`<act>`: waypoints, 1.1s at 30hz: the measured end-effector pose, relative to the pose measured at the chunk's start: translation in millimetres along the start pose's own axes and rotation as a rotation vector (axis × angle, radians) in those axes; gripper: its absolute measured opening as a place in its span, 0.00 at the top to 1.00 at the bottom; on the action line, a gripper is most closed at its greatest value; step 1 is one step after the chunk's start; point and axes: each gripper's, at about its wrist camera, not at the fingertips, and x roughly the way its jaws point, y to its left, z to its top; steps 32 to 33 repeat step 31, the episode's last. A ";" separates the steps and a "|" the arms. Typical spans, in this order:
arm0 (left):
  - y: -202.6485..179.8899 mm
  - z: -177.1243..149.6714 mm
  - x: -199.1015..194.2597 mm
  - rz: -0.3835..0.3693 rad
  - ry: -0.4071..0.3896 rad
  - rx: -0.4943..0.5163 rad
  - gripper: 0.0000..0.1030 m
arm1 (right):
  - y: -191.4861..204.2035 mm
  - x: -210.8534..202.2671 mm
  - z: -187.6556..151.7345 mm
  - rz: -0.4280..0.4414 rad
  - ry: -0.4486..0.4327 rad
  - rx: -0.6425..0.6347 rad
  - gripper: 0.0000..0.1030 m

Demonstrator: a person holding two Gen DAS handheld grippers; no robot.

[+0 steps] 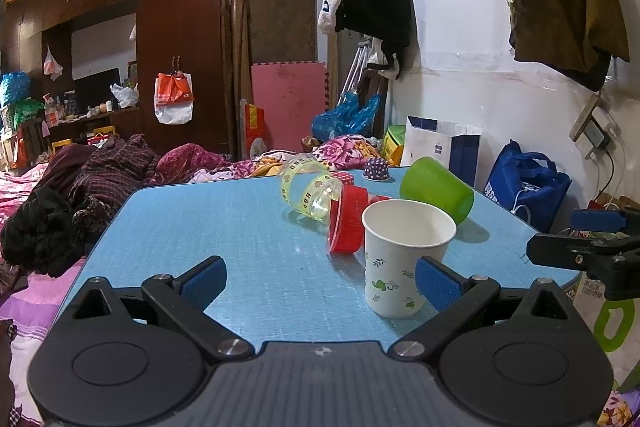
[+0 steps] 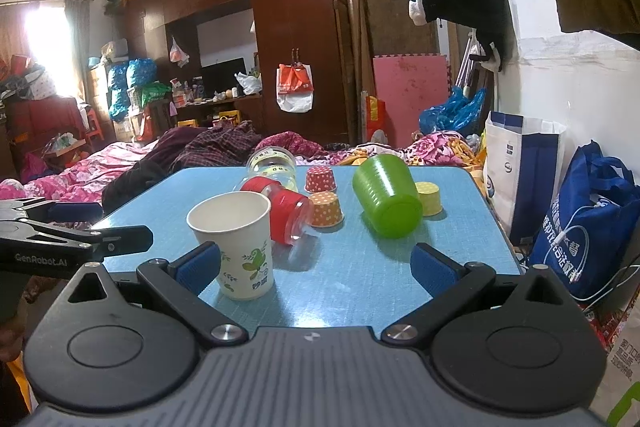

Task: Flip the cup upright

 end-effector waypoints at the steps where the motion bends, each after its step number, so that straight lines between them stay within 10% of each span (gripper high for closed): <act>1: -0.3 -0.2 0.3 0.000 -0.001 0.001 0.01 | -0.1 -0.4 0.0 0.001 -0.001 0.001 0.01; 33: -2.0 -3.5 3.8 0.009 0.000 0.009 0.01 | -2.1 0.1 0.9 0.028 -0.001 0.012 0.01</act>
